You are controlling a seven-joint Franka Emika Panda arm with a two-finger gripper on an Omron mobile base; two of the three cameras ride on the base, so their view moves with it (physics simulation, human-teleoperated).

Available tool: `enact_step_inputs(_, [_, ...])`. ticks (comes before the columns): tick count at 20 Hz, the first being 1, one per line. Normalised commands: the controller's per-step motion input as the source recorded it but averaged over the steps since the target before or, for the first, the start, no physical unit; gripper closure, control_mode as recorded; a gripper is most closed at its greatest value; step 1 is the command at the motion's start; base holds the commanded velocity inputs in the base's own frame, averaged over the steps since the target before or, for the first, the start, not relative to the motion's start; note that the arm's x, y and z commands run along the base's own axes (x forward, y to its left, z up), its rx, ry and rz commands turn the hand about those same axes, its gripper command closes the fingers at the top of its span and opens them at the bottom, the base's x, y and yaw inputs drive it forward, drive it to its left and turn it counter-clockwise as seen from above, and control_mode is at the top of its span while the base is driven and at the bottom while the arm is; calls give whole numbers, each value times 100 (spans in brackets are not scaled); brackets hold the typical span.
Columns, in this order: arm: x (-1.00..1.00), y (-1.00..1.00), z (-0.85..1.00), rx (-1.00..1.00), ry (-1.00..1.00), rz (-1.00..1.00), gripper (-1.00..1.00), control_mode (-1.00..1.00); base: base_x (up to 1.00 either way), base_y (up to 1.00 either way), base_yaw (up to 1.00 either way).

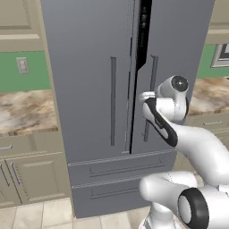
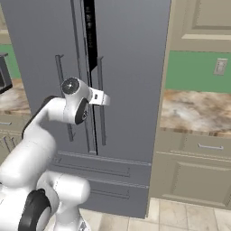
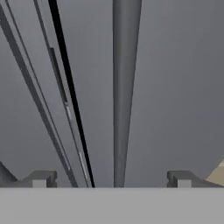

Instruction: Take the lemon wedge from the fridge and place it on the plate with fish on the dining counter.

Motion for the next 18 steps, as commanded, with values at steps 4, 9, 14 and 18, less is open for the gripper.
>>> enact_step_inputs(4, [79,-2,-2,0,1,0,-100,-100,0,0,0])
enact_step_inputs(9, [66,-5,-15,0,-1,0,-100,-100,0,0,0])
enact_step_inputs(14, [48,-1,-31,0,-9,1,-100,-100,0,0,0])
enact_step_inputs(18, [30,-6,-40,0,-17,1,-100,-100,0,0,0])
